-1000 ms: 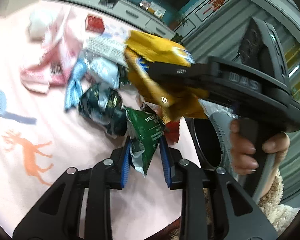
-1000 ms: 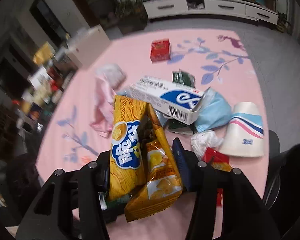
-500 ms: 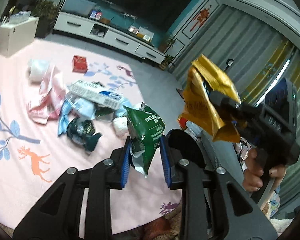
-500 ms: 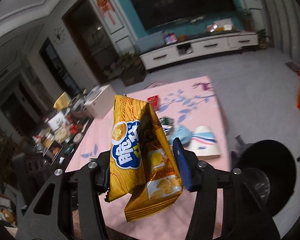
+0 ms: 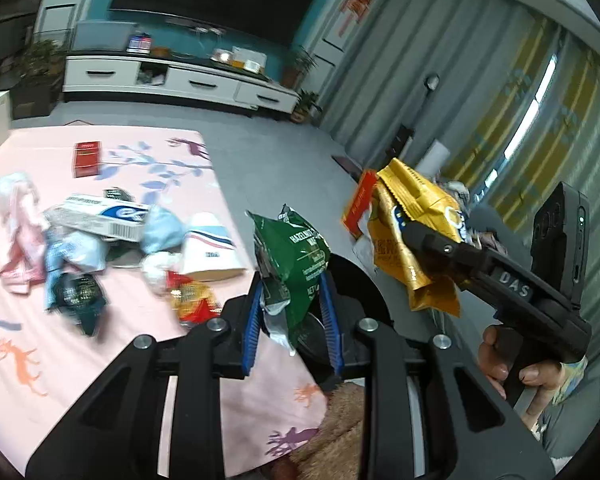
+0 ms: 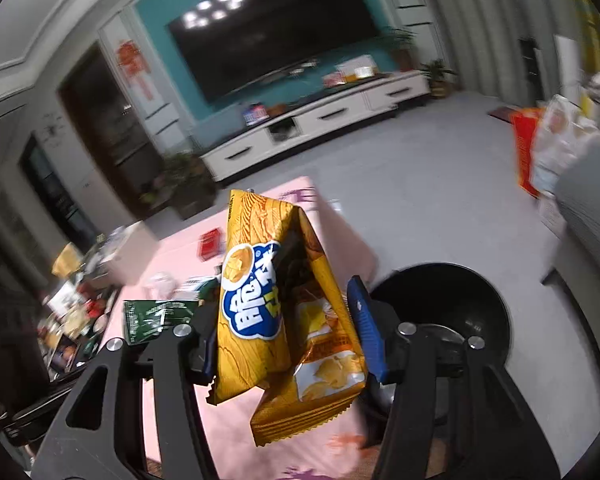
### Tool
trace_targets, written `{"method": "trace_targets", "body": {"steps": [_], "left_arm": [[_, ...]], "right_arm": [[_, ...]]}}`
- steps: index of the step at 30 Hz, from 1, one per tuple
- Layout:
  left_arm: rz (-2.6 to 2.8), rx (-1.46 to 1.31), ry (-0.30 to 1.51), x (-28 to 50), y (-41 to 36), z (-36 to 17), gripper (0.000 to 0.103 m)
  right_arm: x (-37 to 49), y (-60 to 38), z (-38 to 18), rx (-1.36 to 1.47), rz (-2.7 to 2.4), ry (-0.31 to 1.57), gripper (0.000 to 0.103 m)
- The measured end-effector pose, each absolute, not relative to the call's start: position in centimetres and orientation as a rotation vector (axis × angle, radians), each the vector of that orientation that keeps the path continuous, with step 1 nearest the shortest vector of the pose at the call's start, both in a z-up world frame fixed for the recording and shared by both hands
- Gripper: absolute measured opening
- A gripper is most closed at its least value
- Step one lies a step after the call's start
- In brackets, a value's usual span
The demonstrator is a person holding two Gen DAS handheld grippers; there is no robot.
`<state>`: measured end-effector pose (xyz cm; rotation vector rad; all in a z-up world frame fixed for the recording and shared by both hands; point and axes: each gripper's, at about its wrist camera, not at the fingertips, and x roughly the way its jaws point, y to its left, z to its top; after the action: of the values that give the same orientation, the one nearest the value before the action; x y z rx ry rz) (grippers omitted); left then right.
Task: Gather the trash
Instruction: 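Carry both held snack bags over the black trash bin, then open both tools to drop the snack bags into the bin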
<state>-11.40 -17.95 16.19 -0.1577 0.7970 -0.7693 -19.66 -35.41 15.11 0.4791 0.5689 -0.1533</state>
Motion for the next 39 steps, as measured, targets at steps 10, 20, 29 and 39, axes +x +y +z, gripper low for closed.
{"method": "trace_targets", "body": {"steps": [10,20,29,39], "left_arm": [[-0.819,-0.001,0.856,-11.7,-26.7,13.7,0.028],[-0.838,0.060,0.930,-10.4,-31.3,10.8,0.028],[-0.840,0.089,0.973,-9.7,-33.3,8.8,0.029],[-0.846,0.099,0.942,-9.6,-34.1,8.8,0.073]], "right_arm": [[-22.3,-41.8,10.7,0.587,-0.322,0.608,0.057],[-22.6,-45.5,5.7,0.744,-0.320,0.669,0.058],[-21.7,-46.4,2.5,0.811,-0.322,0.736,0.060],[-21.8,-47.0,2.8,0.815,-0.332,0.717,0.081]]}}
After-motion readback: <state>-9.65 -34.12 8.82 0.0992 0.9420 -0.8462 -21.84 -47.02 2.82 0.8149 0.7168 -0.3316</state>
